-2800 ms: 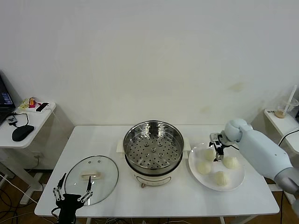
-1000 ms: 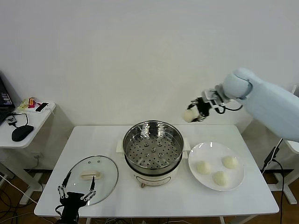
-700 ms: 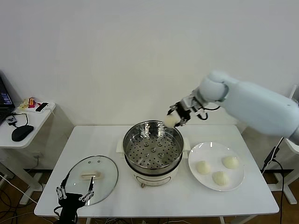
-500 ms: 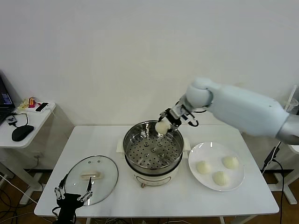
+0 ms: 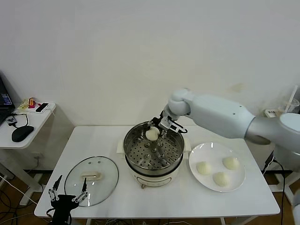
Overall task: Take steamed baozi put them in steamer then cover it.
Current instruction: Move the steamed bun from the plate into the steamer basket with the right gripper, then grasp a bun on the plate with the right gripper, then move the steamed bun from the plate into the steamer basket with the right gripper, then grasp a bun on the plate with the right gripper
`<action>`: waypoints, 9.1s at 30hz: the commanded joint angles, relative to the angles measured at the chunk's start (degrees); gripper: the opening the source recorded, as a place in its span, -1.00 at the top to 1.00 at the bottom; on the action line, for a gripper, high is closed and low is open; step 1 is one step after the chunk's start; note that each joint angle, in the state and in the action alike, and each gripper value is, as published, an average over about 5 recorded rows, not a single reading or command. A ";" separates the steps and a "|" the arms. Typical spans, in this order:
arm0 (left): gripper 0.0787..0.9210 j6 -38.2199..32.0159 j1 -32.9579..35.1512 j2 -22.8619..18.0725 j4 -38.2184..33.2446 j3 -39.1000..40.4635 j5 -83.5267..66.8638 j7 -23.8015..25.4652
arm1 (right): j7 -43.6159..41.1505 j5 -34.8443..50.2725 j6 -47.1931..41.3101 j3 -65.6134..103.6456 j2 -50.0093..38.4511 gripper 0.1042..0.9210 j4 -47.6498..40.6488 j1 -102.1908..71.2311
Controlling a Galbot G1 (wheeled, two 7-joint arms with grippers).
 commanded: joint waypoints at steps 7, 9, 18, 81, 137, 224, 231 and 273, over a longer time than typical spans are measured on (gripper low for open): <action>-0.77 0.04 -0.09 0.02 -0.31 -0.59 -0.51 0.01 | 2.73 -8.43 7.28 1.14 4.08 -0.25 -7.92 -2.03; -0.77 0.06 -0.15 0.01 -0.36 -0.58 -0.52 0.00 | 2.92 -8.06 7.39 0.93 4.05 -0.34 -7.78 -2.00; -0.77 0.41 -0.12 0.27 -0.77 -0.75 -1.41 0.15 | 0.78 2.23 2.22 -1.21 1.71 -0.75 -3.32 1.46; -0.77 2.95 -4.10 2.62 1.47 -2.10 -5.72 1.02 | -5.80 11.53 -39.17 18.95 -30.24 -0.76 15.33 -27.18; -0.77 3.78 -6.18 4.39 0.98 -1.94 -6.12 1.07 | -5.44 38.64 -49.85 0.78 -18.53 -0.25 22.61 18.83; -0.77 4.45 -9.26 6.11 3.00 -1.40 -6.75 1.19 | -16.34 15.23 -44.14 10.41 -52.93 -0.76 35.61 -12.22; -0.77 4.59 -8.90 6.03 3.09 -2.00 -6.74 1.21 | -15.18 11.15 -43.27 21.23 -50.97 -0.76 32.37 -28.03; -0.77 4.22 -8.67 5.63 3.29 -3.60 -6.62 1.19 | -10.02 8.13 -45.31 25.64 -38.66 -0.64 22.24 -34.94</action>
